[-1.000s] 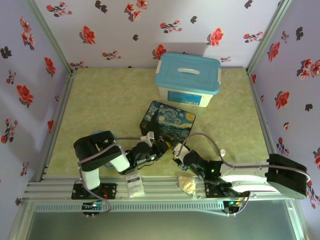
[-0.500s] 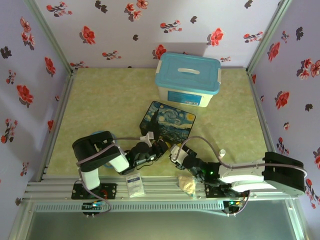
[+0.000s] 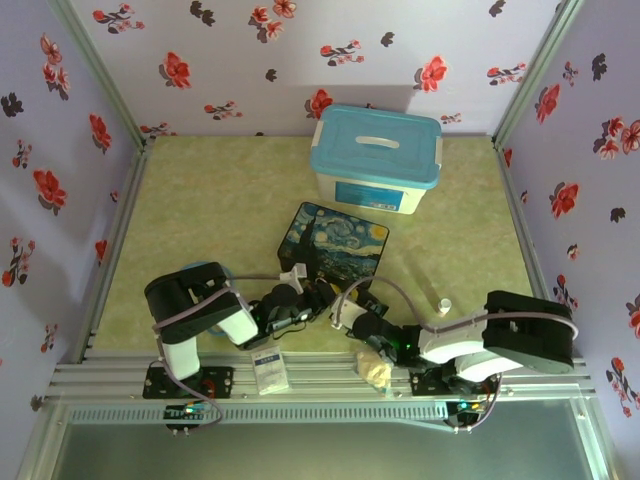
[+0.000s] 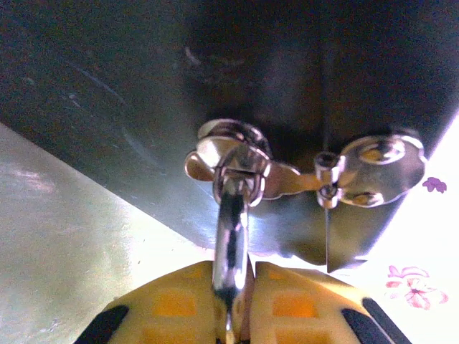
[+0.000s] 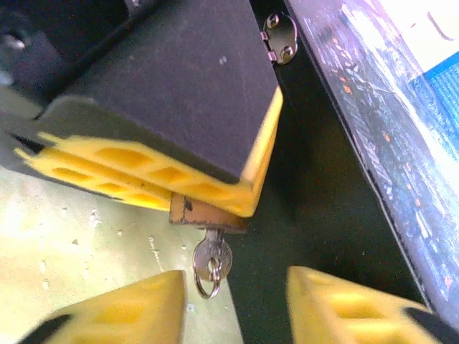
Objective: Unlock the padlock with the key
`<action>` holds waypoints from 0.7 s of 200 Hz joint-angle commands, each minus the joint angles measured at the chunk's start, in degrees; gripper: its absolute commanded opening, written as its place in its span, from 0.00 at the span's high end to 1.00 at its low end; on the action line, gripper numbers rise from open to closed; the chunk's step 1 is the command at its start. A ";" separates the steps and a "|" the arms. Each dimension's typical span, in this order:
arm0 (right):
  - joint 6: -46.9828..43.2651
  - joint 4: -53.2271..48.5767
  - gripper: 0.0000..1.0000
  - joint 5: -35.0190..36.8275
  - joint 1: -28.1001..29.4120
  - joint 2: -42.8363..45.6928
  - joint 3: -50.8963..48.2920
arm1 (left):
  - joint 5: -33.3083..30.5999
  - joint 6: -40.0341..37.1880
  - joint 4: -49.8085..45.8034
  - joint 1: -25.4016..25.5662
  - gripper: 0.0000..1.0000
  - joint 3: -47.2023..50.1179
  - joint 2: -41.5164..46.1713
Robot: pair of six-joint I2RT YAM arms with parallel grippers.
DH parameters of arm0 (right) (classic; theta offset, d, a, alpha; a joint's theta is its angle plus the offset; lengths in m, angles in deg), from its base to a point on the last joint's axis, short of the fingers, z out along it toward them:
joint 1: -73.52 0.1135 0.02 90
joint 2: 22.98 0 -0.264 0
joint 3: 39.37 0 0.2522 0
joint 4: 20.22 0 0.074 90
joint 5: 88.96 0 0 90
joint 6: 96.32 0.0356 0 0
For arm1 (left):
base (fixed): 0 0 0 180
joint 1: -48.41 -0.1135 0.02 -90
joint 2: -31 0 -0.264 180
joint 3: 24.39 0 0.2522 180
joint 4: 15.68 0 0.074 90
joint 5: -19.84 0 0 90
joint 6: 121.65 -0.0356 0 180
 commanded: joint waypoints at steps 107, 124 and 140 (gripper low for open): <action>3.29 6.68 0.90 3.47 0.26 -9.30 4.25 | 0.79 0.77 2.19 0.54 1.00 1.18 2.59; 6.56 5.94 0.93 -1.92 -0.24 -7.64 3.25 | 0.77 0.62 2.15 0.56 1.00 1.19 2.86; 10.30 5.27 0.96 -9.49 -1.23 -5.43 2.47 | 0.79 0.00 2.07 0.72 1.00 1.13 2.88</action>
